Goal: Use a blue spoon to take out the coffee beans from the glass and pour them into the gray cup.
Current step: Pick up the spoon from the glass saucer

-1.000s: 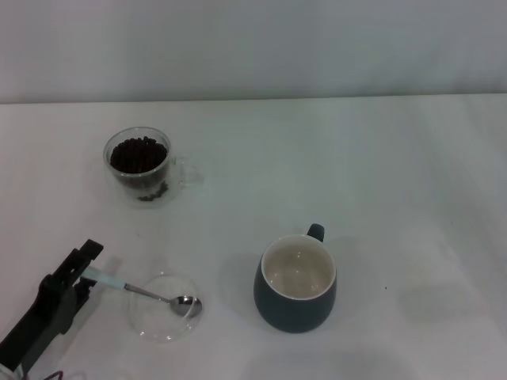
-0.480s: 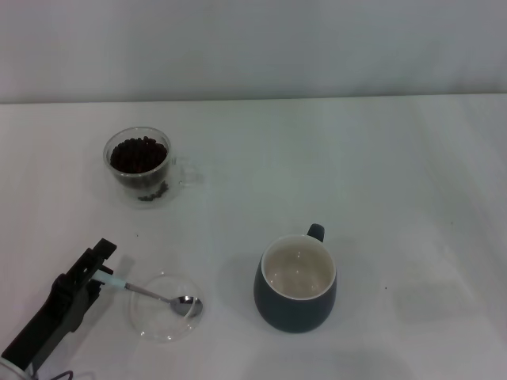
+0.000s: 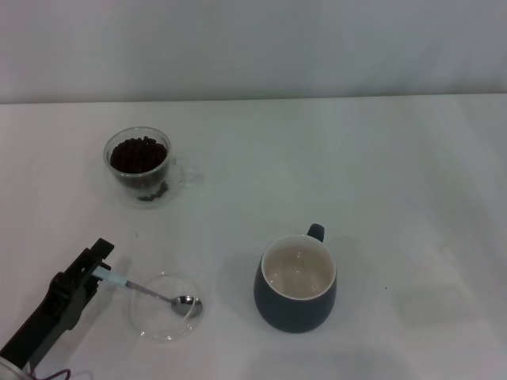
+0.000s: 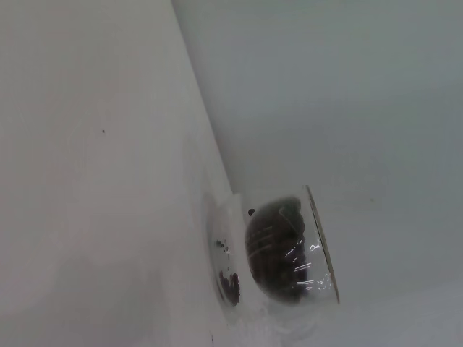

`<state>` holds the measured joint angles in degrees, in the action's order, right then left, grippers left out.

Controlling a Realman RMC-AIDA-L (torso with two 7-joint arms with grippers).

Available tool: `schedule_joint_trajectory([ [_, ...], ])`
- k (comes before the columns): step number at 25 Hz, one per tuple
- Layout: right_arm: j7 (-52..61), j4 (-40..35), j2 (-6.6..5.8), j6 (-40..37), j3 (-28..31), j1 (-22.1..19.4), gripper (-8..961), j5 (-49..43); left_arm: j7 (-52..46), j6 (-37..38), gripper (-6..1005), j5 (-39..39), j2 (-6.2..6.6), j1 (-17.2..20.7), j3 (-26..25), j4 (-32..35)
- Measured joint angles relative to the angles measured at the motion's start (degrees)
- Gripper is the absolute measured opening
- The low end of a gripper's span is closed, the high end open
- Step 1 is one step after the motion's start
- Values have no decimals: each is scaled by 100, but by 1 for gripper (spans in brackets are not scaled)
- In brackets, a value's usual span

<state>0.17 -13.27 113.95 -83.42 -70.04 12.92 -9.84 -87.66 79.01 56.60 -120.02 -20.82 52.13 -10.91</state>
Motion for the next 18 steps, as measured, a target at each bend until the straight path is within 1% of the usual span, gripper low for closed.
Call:
schedule_joint_trajectory([
  [9,-46,-1,29,-180,-1,-9,736,3,17,-35,499,0,13,-9,3,10],
  [14,-238,-5,77,-251,-1,-9,735,1,23,-39,294,-15,14,14,-7,10],
  [18,-270,-8,88,-267,-1,-9,735,11,20,-41,189,-41,18,33,-15,10],
])
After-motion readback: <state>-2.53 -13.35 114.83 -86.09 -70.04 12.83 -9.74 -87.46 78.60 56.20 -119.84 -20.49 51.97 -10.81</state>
